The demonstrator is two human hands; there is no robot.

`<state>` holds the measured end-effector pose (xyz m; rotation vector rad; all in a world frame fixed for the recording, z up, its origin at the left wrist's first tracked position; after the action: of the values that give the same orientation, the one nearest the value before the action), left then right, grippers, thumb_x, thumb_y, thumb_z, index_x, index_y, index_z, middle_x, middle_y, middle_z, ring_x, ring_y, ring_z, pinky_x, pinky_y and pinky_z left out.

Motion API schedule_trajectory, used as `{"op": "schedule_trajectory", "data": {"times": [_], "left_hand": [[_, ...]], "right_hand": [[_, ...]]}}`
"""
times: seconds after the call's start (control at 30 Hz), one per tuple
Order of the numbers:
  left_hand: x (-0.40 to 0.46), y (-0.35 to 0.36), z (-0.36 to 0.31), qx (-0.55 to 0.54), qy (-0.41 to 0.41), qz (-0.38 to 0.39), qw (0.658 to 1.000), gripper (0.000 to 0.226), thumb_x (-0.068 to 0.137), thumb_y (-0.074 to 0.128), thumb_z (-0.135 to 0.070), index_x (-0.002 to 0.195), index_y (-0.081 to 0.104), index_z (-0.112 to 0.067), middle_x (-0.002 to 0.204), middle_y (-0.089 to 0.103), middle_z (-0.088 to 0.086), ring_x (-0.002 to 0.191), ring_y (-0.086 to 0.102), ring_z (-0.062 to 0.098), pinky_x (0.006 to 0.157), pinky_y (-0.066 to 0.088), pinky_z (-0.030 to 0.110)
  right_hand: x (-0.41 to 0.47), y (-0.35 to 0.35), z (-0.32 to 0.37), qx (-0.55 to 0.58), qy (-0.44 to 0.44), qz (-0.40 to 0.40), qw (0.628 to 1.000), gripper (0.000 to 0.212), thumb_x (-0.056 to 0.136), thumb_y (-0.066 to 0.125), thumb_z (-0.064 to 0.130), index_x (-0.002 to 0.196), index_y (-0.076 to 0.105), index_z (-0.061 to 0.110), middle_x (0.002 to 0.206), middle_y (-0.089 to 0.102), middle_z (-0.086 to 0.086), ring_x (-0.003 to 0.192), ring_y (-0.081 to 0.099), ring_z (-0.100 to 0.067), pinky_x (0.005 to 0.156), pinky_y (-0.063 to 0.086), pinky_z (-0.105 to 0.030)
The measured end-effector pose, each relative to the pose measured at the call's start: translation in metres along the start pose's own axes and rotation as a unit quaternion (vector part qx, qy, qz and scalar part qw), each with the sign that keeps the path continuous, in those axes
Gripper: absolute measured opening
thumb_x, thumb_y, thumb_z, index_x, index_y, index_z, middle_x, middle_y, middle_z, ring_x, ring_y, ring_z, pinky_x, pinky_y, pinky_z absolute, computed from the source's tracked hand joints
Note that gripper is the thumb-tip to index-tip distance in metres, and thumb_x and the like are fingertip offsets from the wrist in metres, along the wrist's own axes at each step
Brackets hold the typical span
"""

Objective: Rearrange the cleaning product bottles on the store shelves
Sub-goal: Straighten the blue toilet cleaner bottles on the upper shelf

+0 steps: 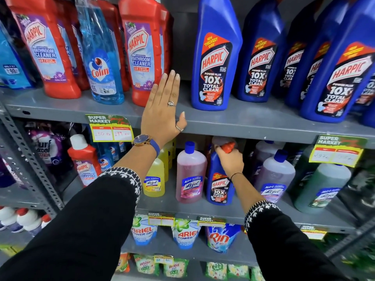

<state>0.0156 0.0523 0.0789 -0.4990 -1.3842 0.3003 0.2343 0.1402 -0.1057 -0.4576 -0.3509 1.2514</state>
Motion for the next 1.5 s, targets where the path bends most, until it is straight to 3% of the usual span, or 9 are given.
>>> {"op": "schedule_trajectory", "data": {"times": [0.2,0.4,0.5,0.73,0.87,1.07,1.23,1.33,1.5], "left_hand": [[0.001,0.001,0.0,-0.001,0.003,0.004,1.0,0.079,0.079,0.043,-0.029,0.149,0.018,-0.001,0.155,0.021,0.016,0.144,0.015,0.028,0.119,-0.001,0.032],[0.0,0.002,0.0,-0.011,-0.008,0.033,0.999,0.08,0.079,0.04,-0.03,0.15,0.017,-0.001,0.156,0.019,0.016,0.145,0.013,0.027,0.118,-0.003,0.03],[-0.001,0.003,0.001,-0.016,-0.013,0.047,0.999,0.08,0.079,0.039,-0.031,0.15,0.015,-0.001,0.156,0.018,0.016,0.145,0.011,0.025,0.118,-0.003,0.03],[0.0,0.005,0.001,-0.031,-0.02,0.069,0.997,0.078,0.082,0.033,-0.034,0.15,0.015,0.0,0.156,0.017,0.017,0.145,0.012,0.026,0.119,-0.003,0.03],[-0.001,0.006,0.001,-0.035,-0.023,0.081,0.996,0.078,0.082,0.033,-0.034,0.149,0.016,0.0,0.156,0.018,0.017,0.144,0.014,0.027,0.119,-0.003,0.03],[-0.001,0.006,0.002,-0.038,-0.022,0.08,0.996,0.079,0.08,0.034,-0.033,0.149,0.017,0.0,0.155,0.02,0.017,0.144,0.015,0.028,0.119,-0.001,0.031],[0.0,0.006,0.003,-0.036,-0.021,0.067,0.997,0.079,0.079,0.036,-0.033,0.148,0.02,0.001,0.154,0.023,0.018,0.143,0.018,0.028,0.119,-0.001,0.031],[0.001,0.004,0.003,-0.037,-0.019,0.056,0.998,0.079,0.078,0.037,-0.033,0.148,0.022,0.001,0.154,0.024,0.018,0.143,0.02,0.028,0.119,0.002,0.032],[0.002,0.004,0.003,-0.039,-0.015,0.042,0.998,0.078,0.078,0.037,-0.032,0.148,0.022,0.0,0.153,0.026,0.017,0.142,0.022,0.029,0.118,0.005,0.033]], "right_hand": [[-0.028,-0.01,0.0,0.025,-0.016,-0.019,0.999,0.047,0.079,0.064,0.049,0.092,0.068,0.004,0.1,0.069,-0.022,0.096,0.062,-0.039,0.083,0.046,-0.038],[-0.063,-0.03,0.016,0.104,-0.022,0.001,0.994,0.043,0.069,0.062,0.058,0.073,0.065,0.015,0.084,0.067,-0.011,0.078,0.061,-0.029,0.071,0.045,-0.037],[-0.078,-0.05,0.042,0.141,-0.042,-0.001,0.989,0.054,0.056,0.056,0.064,0.074,0.065,0.015,0.087,0.07,-0.008,0.08,0.062,-0.027,0.078,0.049,-0.041],[-0.092,-0.115,0.121,0.193,-0.104,0.001,0.976,0.033,0.066,0.065,0.053,0.064,0.059,0.021,0.08,0.065,-0.003,0.08,0.059,-0.023,0.079,0.047,-0.04],[-0.078,-0.166,0.179,0.234,-0.148,-0.012,0.961,0.037,0.053,0.068,0.054,0.063,0.064,0.018,0.074,0.068,-0.001,0.076,0.063,-0.022,0.085,0.052,-0.043],[-0.044,-0.24,0.268,0.231,-0.202,-0.075,0.949,0.065,0.041,0.066,0.064,0.086,0.072,0.017,0.104,0.072,-0.009,0.097,0.067,-0.027,0.095,0.051,-0.043],[-0.019,-0.263,0.304,0.203,-0.21,-0.096,0.952,0.054,0.042,0.066,0.062,0.078,0.07,0.023,0.107,0.071,-0.007,0.096,0.066,-0.025,0.094,0.052,-0.04],[-0.007,-0.261,0.313,0.173,-0.212,-0.11,0.956,0.066,0.054,0.063,0.062,0.098,0.062,0.014,0.107,0.066,-0.006,0.092,0.064,-0.023,0.091,0.052,-0.037],[0.026,-0.255,0.307,0.146,-0.201,-0.119,0.961,0.083,0.062,0.056,0.065,0.119,0.057,0.005,0.122,0.061,-0.011,0.103,0.06,-0.027,0.097,0.048,-0.039]]}}
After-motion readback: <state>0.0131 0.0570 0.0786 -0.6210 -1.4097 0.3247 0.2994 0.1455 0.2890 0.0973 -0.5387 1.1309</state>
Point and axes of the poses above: each hand's wrist, its own x-axis towards the middle knuckle, its own y-axis out of the palm, z = x × y, the point moved 10 cm from there along x, towards the middle knuckle
